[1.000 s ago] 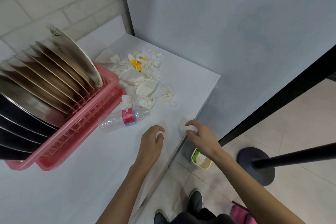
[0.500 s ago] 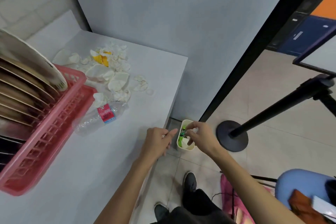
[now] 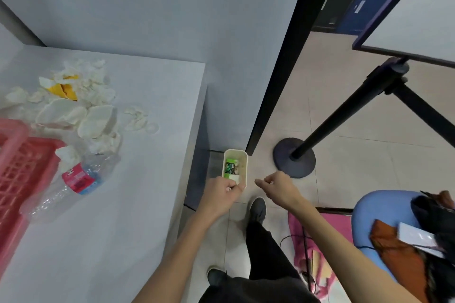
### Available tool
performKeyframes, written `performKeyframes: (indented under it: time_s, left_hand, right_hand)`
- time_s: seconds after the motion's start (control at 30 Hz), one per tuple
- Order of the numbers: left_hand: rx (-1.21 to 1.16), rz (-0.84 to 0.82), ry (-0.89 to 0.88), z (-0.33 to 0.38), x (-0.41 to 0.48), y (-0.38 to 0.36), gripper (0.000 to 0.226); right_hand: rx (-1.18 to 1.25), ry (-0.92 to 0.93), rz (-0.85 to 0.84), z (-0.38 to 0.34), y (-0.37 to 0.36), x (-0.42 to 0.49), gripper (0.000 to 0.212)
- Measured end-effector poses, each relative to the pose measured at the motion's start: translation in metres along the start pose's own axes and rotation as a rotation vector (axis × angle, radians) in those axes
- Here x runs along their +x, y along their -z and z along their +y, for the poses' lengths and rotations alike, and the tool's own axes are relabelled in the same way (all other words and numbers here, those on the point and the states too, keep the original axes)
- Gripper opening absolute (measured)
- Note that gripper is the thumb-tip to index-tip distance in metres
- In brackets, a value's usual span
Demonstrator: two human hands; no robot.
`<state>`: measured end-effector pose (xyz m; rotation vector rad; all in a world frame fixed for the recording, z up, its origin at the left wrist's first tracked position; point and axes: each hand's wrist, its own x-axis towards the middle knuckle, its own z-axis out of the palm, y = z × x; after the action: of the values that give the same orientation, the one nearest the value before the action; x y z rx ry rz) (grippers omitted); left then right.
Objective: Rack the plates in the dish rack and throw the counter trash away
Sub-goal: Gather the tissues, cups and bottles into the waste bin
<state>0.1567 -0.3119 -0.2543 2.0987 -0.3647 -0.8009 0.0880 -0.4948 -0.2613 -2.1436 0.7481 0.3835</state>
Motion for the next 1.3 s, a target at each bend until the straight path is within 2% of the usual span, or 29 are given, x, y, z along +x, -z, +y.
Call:
performKeyframes:
  time_s: [0.17,0.27,0.37,0.43,0.53,0.67,0.83,1.0,1.1,1.3]
  left_hand:
    - [-0.123,-0.049,0.164,-0.009,0.056,-0.024,0.011]
    - [-0.136,-0.059,0.240,-0.028,0.104,-0.043,0.022]
    - [-0.123,-0.071,0.274,-0.059,0.155,-0.065,0.033]
    - [-0.121,-0.094,0.268,-0.082,0.187,-0.080,0.038]
    - [-0.078,-0.114,0.259,-0.122,0.228,-0.100,0.036]
    - [-0.159,-0.125,0.292,-0.180,0.273,-0.132,0.022]
    - [-0.084,-0.047,0.231,-0.259,0.328,-0.174,0.012]
    - [0.016,0.013,0.138,-0.326,0.368,-0.220,0.015]
    - [0.046,-0.017,0.089,-0.356,0.387,-0.240,0.020]
    - [0.278,-0.037,-0.010,-0.403,0.406,-0.259,0.038]
  right_hand:
    - [-0.018,-0.027,-0.053,0.029,0.000,0.066,0.046]
    - [0.070,-0.018,-0.159,0.042,-0.003,0.115,0.028]
    - [0.085,0.001,-0.242,0.067,-0.018,0.170,0.035]
    - [0.020,0.020,-0.283,0.091,-0.034,0.205,0.029]
    - [-0.054,0.028,-0.283,0.124,-0.061,0.252,0.031]
    - [-0.039,0.031,-0.249,0.159,-0.100,0.307,0.027]
    - [-0.009,0.074,-0.153,0.198,-0.153,0.376,0.020]
    - [-0.143,0.204,-0.141,0.228,-0.201,0.438,0.016]
    - [-0.241,0.230,-0.164,0.238,-0.223,0.469,0.023]
    - [-0.404,0.212,-0.257,0.247,-0.248,0.497,0.041]
